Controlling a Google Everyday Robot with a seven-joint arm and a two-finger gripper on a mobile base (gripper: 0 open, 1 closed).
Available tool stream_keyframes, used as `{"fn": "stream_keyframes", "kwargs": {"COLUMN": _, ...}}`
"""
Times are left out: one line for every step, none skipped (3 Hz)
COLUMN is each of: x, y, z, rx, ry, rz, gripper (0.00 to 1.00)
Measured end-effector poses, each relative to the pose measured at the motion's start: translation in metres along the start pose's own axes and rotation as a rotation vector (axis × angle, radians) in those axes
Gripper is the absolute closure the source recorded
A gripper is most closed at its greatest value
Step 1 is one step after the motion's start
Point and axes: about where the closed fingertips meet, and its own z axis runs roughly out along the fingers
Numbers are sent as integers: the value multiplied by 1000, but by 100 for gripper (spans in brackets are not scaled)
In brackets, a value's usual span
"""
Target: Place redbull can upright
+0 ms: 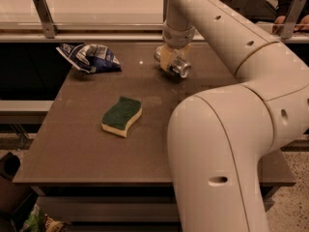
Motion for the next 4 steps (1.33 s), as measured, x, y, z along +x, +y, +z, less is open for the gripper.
{"fn": "stream_keyframes", "kwargs": {"x": -1, "y": -14, "z": -10, "rx": -35, "ry": -84, "rz": 1, "gripper": 100}}
{"fn": "stream_keyframes", "kwargs": {"x": -6, "y": -22, "z": -22, "rx": -97, "ry": -191, "rz": -26, "gripper": 100}}
{"fn": "stream_keyframes", "kwargs": {"x": -5, "y": -28, "z": -40, "rx": -129, "ry": -262, "rz": -48, "gripper": 100}}
{"fn": "stream_keyframes", "kwargs": {"x": 2, "y": -34, "z": -58, "rx": -141, "ry": -327, "rz": -52, "gripper": 100}}
